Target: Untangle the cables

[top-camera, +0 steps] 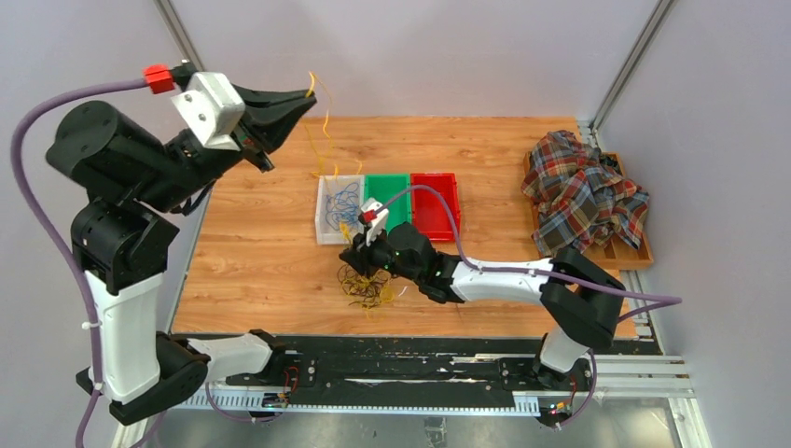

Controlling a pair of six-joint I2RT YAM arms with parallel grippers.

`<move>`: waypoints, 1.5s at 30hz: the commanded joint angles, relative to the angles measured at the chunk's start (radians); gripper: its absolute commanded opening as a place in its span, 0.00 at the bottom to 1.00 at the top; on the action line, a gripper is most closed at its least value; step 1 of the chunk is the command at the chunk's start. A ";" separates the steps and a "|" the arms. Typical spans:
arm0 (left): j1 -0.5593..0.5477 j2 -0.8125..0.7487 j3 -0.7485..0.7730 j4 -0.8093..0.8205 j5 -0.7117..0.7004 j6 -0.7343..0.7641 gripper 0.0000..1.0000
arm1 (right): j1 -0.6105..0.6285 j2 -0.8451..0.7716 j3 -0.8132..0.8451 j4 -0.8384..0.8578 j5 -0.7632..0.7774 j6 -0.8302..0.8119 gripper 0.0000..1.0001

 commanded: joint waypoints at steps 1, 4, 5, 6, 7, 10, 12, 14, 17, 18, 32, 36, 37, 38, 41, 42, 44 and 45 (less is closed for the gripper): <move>-0.006 -0.048 0.019 0.248 -0.120 0.037 0.00 | -0.009 0.043 -0.087 0.021 0.033 0.063 0.19; -0.006 -0.049 0.017 0.283 -0.169 0.055 0.01 | -0.009 0.033 -0.130 0.039 0.043 0.077 0.21; -0.006 -0.048 0.017 0.284 -0.172 0.060 0.00 | -0.009 0.028 -0.142 0.040 0.047 0.080 0.21; -0.006 -0.051 0.017 0.285 -0.173 0.066 0.00 | -0.009 0.022 -0.152 0.040 0.051 0.081 0.21; -0.006 -0.054 0.012 0.291 -0.176 0.067 0.00 | -0.009 0.015 -0.162 0.039 0.055 0.081 0.21; -0.007 -0.065 -0.009 0.298 -0.179 0.074 0.00 | -0.010 -0.015 -0.192 0.035 0.063 0.085 0.21; -0.006 -0.073 -0.024 0.274 -0.179 0.085 0.00 | -0.011 -0.045 -0.211 0.029 0.065 0.087 0.26; -0.006 -0.090 -0.069 0.271 -0.184 0.108 0.00 | -0.014 -0.073 -0.221 0.006 0.073 0.084 0.27; -0.006 -0.108 -0.100 0.283 -0.219 0.153 0.00 | -0.029 -0.115 -0.244 -0.019 0.083 0.084 0.13; -0.006 -0.110 -0.103 0.280 -0.236 0.167 0.00 | -0.033 -0.131 -0.250 -0.032 0.088 0.086 0.11; -0.005 -0.386 -0.722 0.108 -0.498 0.392 0.01 | -0.143 -0.403 -0.090 -0.333 -0.008 -0.033 0.00; -0.005 -0.413 -0.801 0.089 -0.550 0.488 0.01 | -0.154 -0.396 0.047 -0.413 -0.042 -0.070 0.01; -0.005 -0.410 -0.805 0.069 -0.561 0.501 0.00 | -0.158 -0.386 0.080 -0.430 -0.059 -0.075 0.00; -0.004 -0.406 -0.810 0.045 -0.571 0.504 0.00 | -0.160 -0.372 0.111 -0.444 -0.078 -0.078 0.00; -0.005 -0.418 -0.891 -0.001 -0.594 0.497 0.01 | -0.159 -0.296 0.185 -0.438 -0.146 -0.059 0.01; -0.003 -0.433 -0.936 0.004 -0.609 0.495 0.00 | -0.159 -0.267 0.213 -0.440 -0.178 -0.047 0.01; 0.007 -0.478 -1.016 0.018 -0.629 0.483 0.01 | -0.152 -0.203 0.276 -0.450 -0.220 -0.031 0.01; 0.018 -0.495 -1.041 0.018 -0.617 0.467 0.01 | -0.145 -0.172 0.308 -0.456 -0.237 -0.032 0.01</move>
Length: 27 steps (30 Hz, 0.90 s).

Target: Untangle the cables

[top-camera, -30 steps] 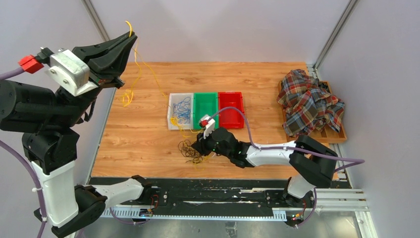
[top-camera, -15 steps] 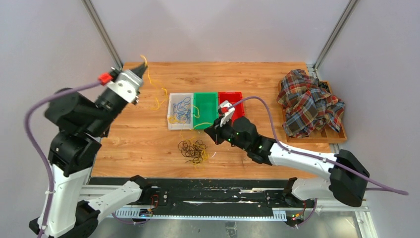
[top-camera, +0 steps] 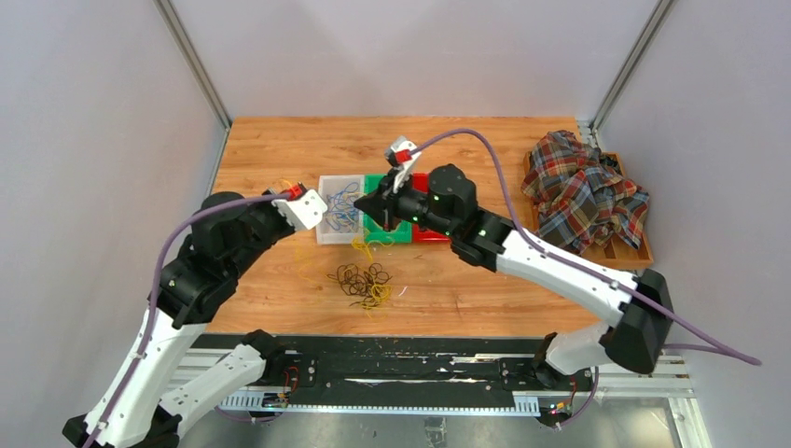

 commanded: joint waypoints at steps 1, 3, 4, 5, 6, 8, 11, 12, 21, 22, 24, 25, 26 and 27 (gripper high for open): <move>0.029 -0.079 -0.118 -0.028 -0.021 -0.021 0.01 | 0.011 0.136 0.128 -0.067 -0.125 0.002 0.00; 0.045 -0.111 -0.147 -0.048 0.036 -0.077 0.01 | 0.022 0.184 0.197 -0.081 -0.144 0.003 0.00; 0.051 -0.131 -0.158 -0.053 0.072 -0.109 0.01 | 0.022 0.203 0.226 -0.085 -0.157 0.010 0.00; 0.055 -0.151 -0.168 -0.060 0.120 -0.129 0.02 | 0.023 0.220 0.262 -0.088 -0.168 0.012 0.01; 0.056 -0.171 -0.179 -0.065 0.163 -0.141 0.02 | 0.022 0.232 0.279 -0.091 -0.177 0.013 0.01; 0.056 -0.198 -0.199 -0.074 0.212 -0.147 0.03 | 0.023 0.244 0.327 -0.112 -0.182 0.001 0.01; 0.056 -0.194 -0.233 -0.120 0.198 -0.124 0.01 | 0.021 0.221 0.338 -0.147 -0.146 -0.038 0.01; 0.056 -0.196 -0.254 -0.120 0.183 -0.111 0.01 | 0.020 0.208 0.332 -0.165 -0.132 -0.055 0.00; 0.056 -0.272 -0.538 -0.076 0.077 0.077 0.00 | -0.069 -0.061 0.153 -0.244 -0.080 -0.108 0.01; 0.056 -0.282 -0.574 -0.063 0.061 0.099 0.00 | -0.085 -0.097 0.137 -0.253 -0.082 -0.111 0.00; 0.056 -0.297 -0.647 -0.044 0.030 0.150 0.01 | -0.113 -0.163 0.114 -0.282 -0.079 -0.118 0.01; 0.056 -0.303 -0.682 -0.042 0.012 0.200 0.01 | -0.129 -0.193 0.106 -0.298 -0.079 -0.120 0.01; 0.056 -0.309 -0.719 -0.034 -0.018 0.231 0.01 | -0.141 -0.222 0.100 -0.314 -0.079 -0.125 0.01; 0.057 -0.319 -0.760 -0.020 -0.043 0.258 0.01 | -0.152 -0.250 0.094 -0.335 -0.076 -0.130 0.01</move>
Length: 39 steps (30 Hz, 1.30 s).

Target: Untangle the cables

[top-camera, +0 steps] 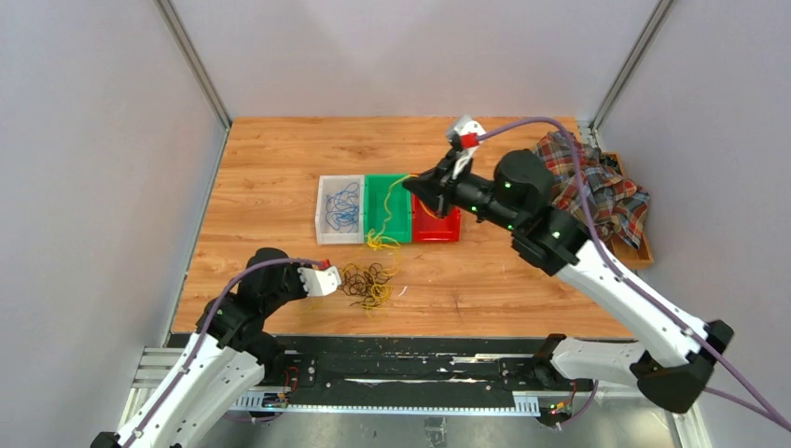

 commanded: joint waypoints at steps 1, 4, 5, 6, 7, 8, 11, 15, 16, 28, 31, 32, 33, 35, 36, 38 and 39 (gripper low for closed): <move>0.006 -0.041 -0.136 0.066 -0.121 0.172 0.01 | -0.054 -0.118 -0.031 -0.091 0.030 -0.045 0.00; 0.027 -0.068 -0.195 0.091 -0.111 0.188 0.01 | -0.082 -0.177 -0.027 -0.142 0.089 -0.070 0.01; 0.029 -0.068 -0.206 0.094 -0.108 0.196 0.01 | -0.094 -0.192 -0.023 -0.159 0.112 -0.079 0.01; 0.030 -0.065 -0.217 0.101 -0.113 0.208 0.01 | -0.107 -0.208 -0.018 -0.175 0.140 -0.087 0.01; 0.030 -0.061 -0.231 0.114 -0.126 0.219 0.01 | -0.120 -0.229 -0.015 -0.188 0.179 -0.094 0.00; 0.035 -0.055 -0.242 0.126 -0.137 0.230 0.01 | -0.133 -0.246 -0.015 -0.196 0.212 -0.099 0.00; 0.050 -0.044 -0.268 0.141 -0.148 0.281 0.01 | -0.175 -0.285 -0.011 -0.215 0.294 -0.121 0.01; 0.079 -0.016 -0.282 0.162 -0.149 0.304 0.01 | -0.230 -0.307 0.014 -0.251 0.385 -0.144 0.01; 0.086 -0.007 -0.285 0.167 -0.148 0.306 0.01 | -0.241 -0.312 0.022 -0.259 0.415 -0.147 0.01; 0.192 0.084 -0.274 0.253 -0.135 0.332 0.00 | -0.322 -0.339 0.104 -0.311 0.674 -0.187 0.01; 0.242 0.115 -0.277 0.266 -0.128 0.359 0.00 | -0.355 -0.349 0.129 -0.308 0.738 -0.176 0.01; 0.254 0.126 -0.278 0.274 -0.129 0.364 0.01 | -0.362 -0.346 0.137 -0.309 0.758 -0.176 0.01; 0.265 0.136 -0.280 0.282 -0.133 0.376 0.01 | -0.366 -0.342 0.146 -0.309 0.782 -0.180 0.01; 0.279 0.172 -0.288 0.312 -0.164 0.398 0.00 | -0.373 -0.337 0.163 -0.308 0.831 -0.195 0.01; 0.291 0.190 -0.293 0.340 -0.174 0.402 0.00 | -0.383 -0.334 0.172 -0.308 0.848 -0.200 0.01; 0.330 0.230 -0.297 0.368 -0.176 0.424 0.00 | -0.396 -0.333 0.194 -0.306 0.873 -0.200 0.01; 0.349 0.253 -0.300 0.382 -0.178 0.437 0.01 | -0.402 -0.334 0.206 -0.303 0.889 -0.199 0.01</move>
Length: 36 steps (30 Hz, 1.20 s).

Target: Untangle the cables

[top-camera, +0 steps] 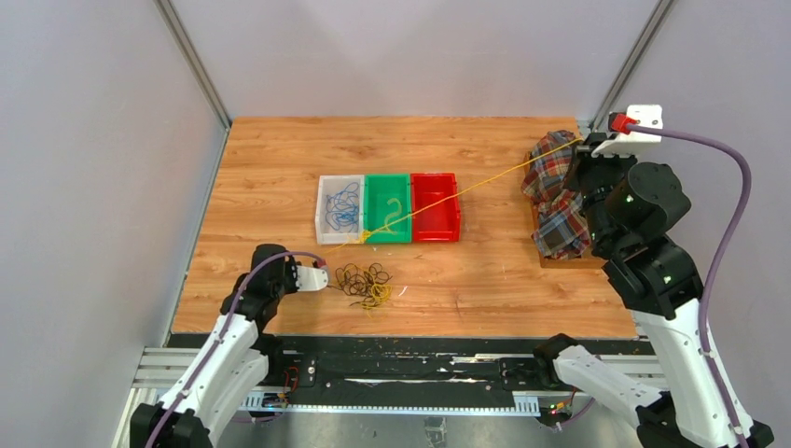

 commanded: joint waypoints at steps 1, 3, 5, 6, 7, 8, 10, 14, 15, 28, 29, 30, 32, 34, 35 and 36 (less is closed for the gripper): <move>0.089 0.094 -0.023 0.067 -0.059 0.077 0.01 | -0.047 -0.011 0.087 0.046 0.179 -0.035 0.01; 0.139 0.147 -0.023 0.096 -0.056 0.103 0.00 | -0.053 -0.007 0.121 0.056 0.231 -0.057 0.01; 0.189 0.201 -0.016 0.131 -0.042 0.121 0.01 | -0.054 -0.003 0.157 0.067 0.256 -0.072 0.01; 0.211 0.223 -0.013 0.148 -0.036 0.133 0.00 | -0.054 0.000 0.176 0.071 0.261 -0.079 0.01; 0.231 0.244 -0.009 0.167 -0.029 0.143 0.00 | -0.053 0.003 0.189 0.072 0.267 -0.085 0.01; 0.252 0.270 -0.006 0.188 -0.019 0.152 0.00 | -0.054 0.006 0.197 0.073 0.274 -0.091 0.01; 0.283 0.308 0.001 0.227 -0.008 0.172 0.00 | -0.054 0.009 0.206 0.080 0.279 -0.101 0.01; 0.347 0.397 0.002 0.326 0.003 0.217 0.01 | -0.054 0.000 0.216 0.102 0.297 -0.121 0.01; 0.363 0.420 0.008 0.343 0.006 0.215 0.00 | -0.054 -0.001 0.218 0.108 0.305 -0.131 0.01; 0.398 0.402 0.345 -0.112 0.380 0.014 0.67 | -0.053 0.085 -0.070 0.043 -0.515 0.251 0.01; 0.398 0.397 0.371 -0.152 0.408 0.008 0.72 | -0.054 0.098 -0.117 0.089 -0.615 0.292 0.01; 0.399 0.393 0.398 -0.189 0.437 0.000 0.76 | -0.051 0.113 -0.159 0.135 -0.694 0.326 0.01; 0.399 0.382 0.448 -0.253 0.499 -0.010 0.79 | -0.009 0.157 -0.204 0.179 -0.758 0.360 0.01; 0.398 0.375 0.500 -0.315 0.558 -0.014 0.80 | 0.056 0.209 -0.198 0.172 -0.725 0.333 0.01; 0.399 0.372 0.520 -0.346 0.588 -0.010 0.80 | 0.086 0.234 -0.191 0.165 -0.710 0.316 0.01; 0.399 0.369 0.538 -0.379 0.613 0.001 0.80 | 0.110 0.260 -0.186 0.161 -0.703 0.304 0.00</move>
